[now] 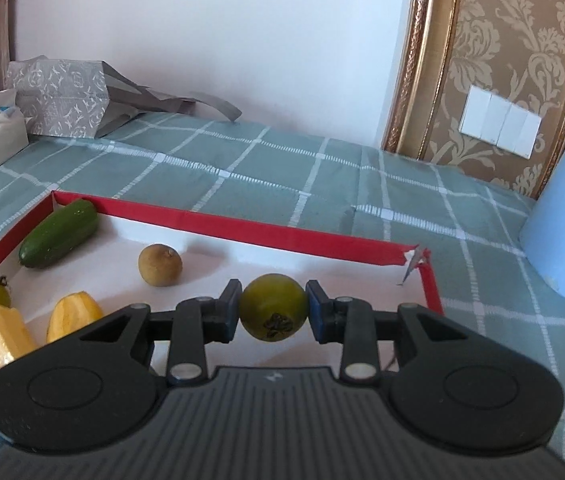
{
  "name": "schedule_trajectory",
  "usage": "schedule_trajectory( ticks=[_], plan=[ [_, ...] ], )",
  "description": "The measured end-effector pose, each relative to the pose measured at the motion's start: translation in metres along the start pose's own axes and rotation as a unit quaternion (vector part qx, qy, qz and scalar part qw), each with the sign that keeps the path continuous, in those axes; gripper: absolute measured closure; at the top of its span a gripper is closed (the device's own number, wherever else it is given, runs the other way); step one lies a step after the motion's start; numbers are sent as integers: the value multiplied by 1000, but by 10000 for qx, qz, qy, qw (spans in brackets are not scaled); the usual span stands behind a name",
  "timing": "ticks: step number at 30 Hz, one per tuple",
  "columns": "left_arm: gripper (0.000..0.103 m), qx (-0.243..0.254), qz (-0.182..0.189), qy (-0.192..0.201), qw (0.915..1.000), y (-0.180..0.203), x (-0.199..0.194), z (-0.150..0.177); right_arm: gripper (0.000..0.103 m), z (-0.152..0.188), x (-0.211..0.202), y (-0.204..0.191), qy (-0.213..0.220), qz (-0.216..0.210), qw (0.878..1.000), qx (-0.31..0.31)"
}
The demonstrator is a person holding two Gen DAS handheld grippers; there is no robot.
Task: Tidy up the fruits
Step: 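Carry the green tomato into the red box and open the right gripper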
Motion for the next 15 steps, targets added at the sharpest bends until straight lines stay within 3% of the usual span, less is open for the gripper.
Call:
schedule_trajectory(
  ticks=[7,13,15],
  plan=[
    [19,29,-1,-14,10000,0,1,0,68,1,15,-5,-218,22,9998,5],
    [13,81,35,-48,9999,2,3,0,27,-2,1,-6,90,96,9999,78],
    [12,78,38,-46,10000,2,3,0,20,-4,-13,-3,293,124,9994,104]
  ],
)
Point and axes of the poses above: each gripper's, at about its wrist camera, not at the fingertips, and x roughly the way its jaws point, y to its right, z to its underside, the point moved 4 cm from there along x, roughly the way its jaws point, and after that the axes turned 11 degrees about x, right-handed, at the moved point
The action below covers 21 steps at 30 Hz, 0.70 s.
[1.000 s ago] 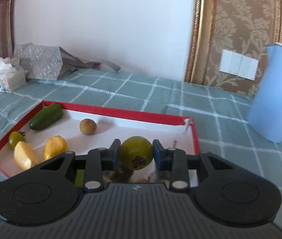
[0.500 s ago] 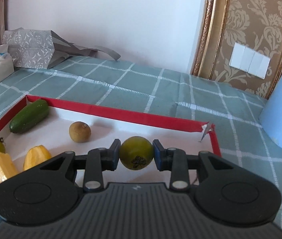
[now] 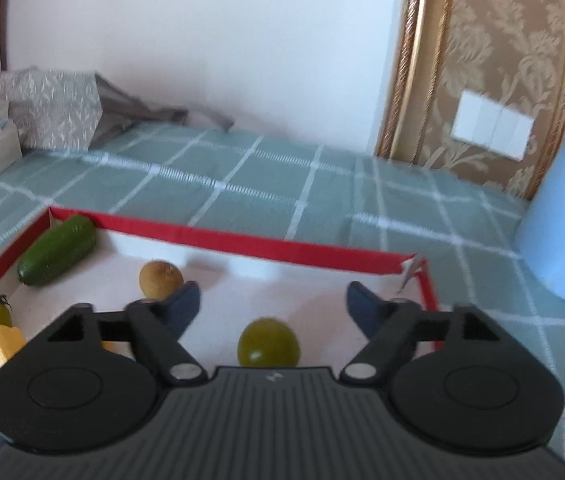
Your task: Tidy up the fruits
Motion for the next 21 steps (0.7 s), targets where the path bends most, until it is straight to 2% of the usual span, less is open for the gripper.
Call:
schedule_trajectory(
  ticks=[5,7,10,14,18,21],
  plan=[
    [12,-14,-15,3,10000,-1,0,1,0,2,-54,21,537,-188,9979,319],
    [12,-55,-60,-1,10000,-2,-2,2,0,9,-79,34,708,-347,9960,431],
    [12,-81,-137,-20,9999,-3,-4,4,0,24,-109,54,736,-406,9948,569],
    [12,-135,-178,-25,9997,-5,-6,5,0,45,-143,81,1053,-250,9900,904],
    [7,-196,-215,-54,9996,-8,-5,5,0,66,-149,87,1034,63,9916,768],
    [7,-152,-240,-80,9996,-7,-4,5,0,79,-153,85,1199,349,9906,559]
  ],
)
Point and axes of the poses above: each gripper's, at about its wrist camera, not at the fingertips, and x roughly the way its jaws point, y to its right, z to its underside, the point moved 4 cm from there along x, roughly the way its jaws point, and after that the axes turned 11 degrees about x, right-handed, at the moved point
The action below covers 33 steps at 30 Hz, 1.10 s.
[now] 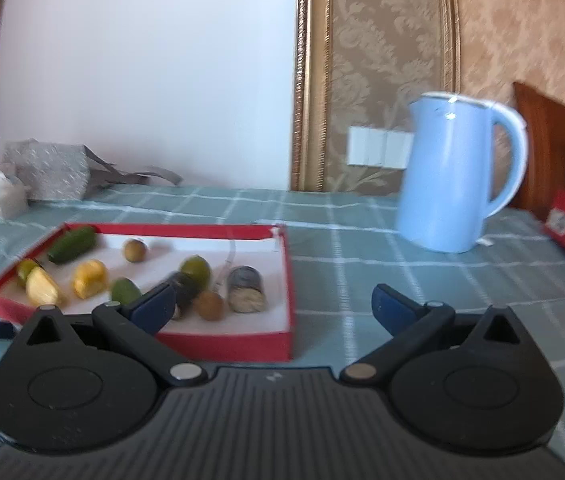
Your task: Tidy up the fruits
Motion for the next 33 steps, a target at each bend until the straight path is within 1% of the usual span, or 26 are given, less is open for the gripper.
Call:
schedule_trajectory(
  ticks=[2,8,13,16,18,20,23,26,33],
  plan=[
    [6,18,-7,-9,10000,0,0,0,0,5,-4,1,162,82,9998,-31],
    [6,89,-40,-44,9999,3,1,0,0,25,-10,-4,76,8,9995,-303],
    [6,93,-55,-50,9999,3,1,0,0,30,-9,-8,86,-34,9991,-409],
    [2,118,-14,-65,9999,4,2,0,0,34,-7,-13,46,-38,9984,-569],
    [2,121,-7,-56,9999,4,1,-1,0,38,-5,-17,-15,-36,9975,-705],
    [2,101,-68,-4,9999,3,-1,0,0,38,-5,-19,-33,-91,9973,-721],
    [2,141,-297,146,9994,2,-7,-2,0,39,-6,-19,3,-113,9973,-722],
    [2,187,-359,216,9989,4,-12,-3,0,39,-8,-19,20,-138,9974,-703],
    [2,134,-216,257,9993,9,-16,-6,0,39,-8,-23,34,-163,9970,-760]
  ],
)
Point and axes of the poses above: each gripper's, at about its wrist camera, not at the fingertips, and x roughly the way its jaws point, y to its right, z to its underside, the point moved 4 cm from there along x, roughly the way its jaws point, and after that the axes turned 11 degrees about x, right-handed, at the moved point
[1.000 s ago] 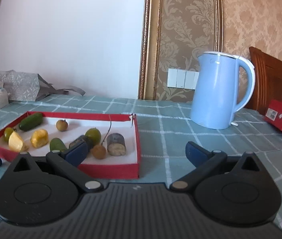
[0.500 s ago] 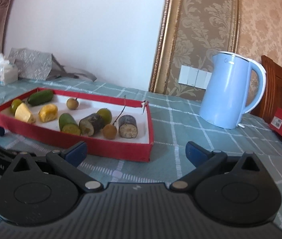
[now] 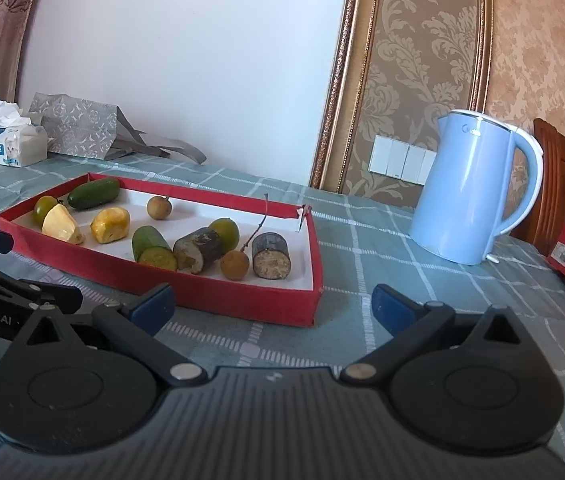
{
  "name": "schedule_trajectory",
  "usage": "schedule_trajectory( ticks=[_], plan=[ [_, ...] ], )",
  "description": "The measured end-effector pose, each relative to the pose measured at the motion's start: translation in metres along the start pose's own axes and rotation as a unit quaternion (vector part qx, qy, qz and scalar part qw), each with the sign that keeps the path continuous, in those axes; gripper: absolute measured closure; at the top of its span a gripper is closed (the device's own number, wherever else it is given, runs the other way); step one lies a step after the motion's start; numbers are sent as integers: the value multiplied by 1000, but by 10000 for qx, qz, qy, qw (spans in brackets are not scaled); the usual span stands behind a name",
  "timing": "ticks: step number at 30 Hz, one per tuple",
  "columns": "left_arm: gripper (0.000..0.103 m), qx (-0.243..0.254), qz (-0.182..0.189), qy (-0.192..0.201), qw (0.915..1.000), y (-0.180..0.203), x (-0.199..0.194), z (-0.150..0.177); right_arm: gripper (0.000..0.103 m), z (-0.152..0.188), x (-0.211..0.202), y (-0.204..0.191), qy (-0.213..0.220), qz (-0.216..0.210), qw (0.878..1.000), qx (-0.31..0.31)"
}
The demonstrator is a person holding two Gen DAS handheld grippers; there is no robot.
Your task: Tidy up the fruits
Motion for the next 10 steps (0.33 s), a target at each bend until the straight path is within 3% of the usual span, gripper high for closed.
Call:
schedule_trajectory(
  ticks=[10],
  plan=[
    [2,64,-47,179,9998,1,-4,-2,0,0,0,-1,-11,-27,10000,-1]
  ],
)
Point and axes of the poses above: each gripper's, at about its wrist camera, not at the fingertips, and x roughly the way its jaws point, y to its right, z to its underside, the point moved 4 cm from there along x, roughly the way its jaws point, and after that the axes turned 11 degrees about x, right-handed, at the moved point
